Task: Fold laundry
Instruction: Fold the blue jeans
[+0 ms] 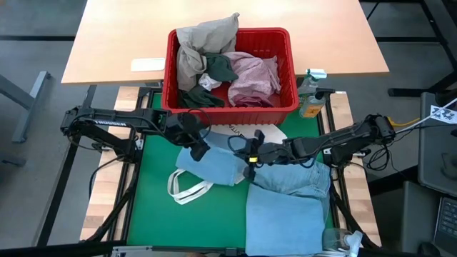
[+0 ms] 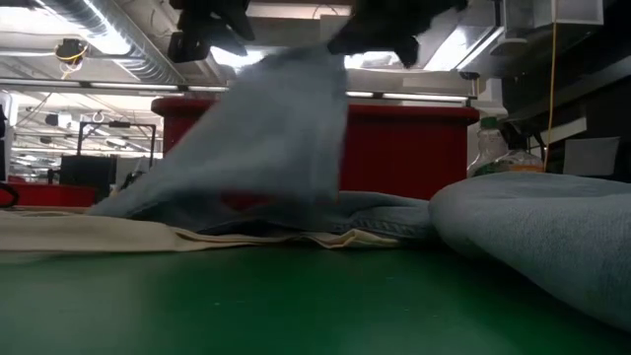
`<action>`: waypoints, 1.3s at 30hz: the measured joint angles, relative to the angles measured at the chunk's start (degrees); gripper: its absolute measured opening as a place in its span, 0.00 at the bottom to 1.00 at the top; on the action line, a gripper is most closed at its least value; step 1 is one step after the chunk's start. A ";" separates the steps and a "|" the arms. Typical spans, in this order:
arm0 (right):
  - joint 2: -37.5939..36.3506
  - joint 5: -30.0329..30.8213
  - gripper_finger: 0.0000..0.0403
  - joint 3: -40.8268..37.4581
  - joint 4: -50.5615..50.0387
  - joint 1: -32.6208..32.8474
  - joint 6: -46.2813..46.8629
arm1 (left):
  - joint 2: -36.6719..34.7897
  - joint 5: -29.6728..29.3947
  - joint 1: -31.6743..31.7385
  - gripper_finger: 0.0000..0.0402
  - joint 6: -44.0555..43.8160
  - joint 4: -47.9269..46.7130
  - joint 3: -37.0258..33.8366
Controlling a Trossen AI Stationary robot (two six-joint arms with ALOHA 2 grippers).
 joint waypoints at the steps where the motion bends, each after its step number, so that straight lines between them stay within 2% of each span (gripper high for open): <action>1: 0.00 0.09 0.08 0.00 -2.57 -0.28 1.57 | 0.02 0.00 0.02 0.27 0.18 -0.29 0.00; 6: 0.02 1.92 0.05 -0.04 -11.51 -2.33 5.48 | 0.02 -0.84 -0.10 0.30 3.03 -0.99 0.00; 13: 0.02 1.56 0.06 -0.04 -16.73 -6.41 6.72 | 1.41 -4.91 -2.29 0.29 5.55 -2.50 0.00; 18: 0.02 1.15 0.06 -0.04 -21.36 -9.80 8.35 | 4.00 -5.35 -5.17 0.29 5.63 -5.00 -1.63; 23: 0.02 -2.76 0.05 -0.04 -23.71 -12.76 8.39 | 6.85 -5.30 -8.61 0.29 8.02 -5.30 -4.18; 27: 0.02 -3.36 0.07 -0.04 -24.79 -14.30 8.28 | 9.87 -6.15 -11.15 0.29 11.62 -4.43 -4.52; 35: 0.02 -3.36 0.07 -0.33 -26.62 -14.89 8.11 | 17.69 -11.58 -14.72 0.29 16.17 4.67 -4.53; 39: 0.04 -3.37 0.08 -0.35 -27.74 -14.87 8.11 | 21.21 -16.11 -15.60 0.29 19.87 15.91 -4.55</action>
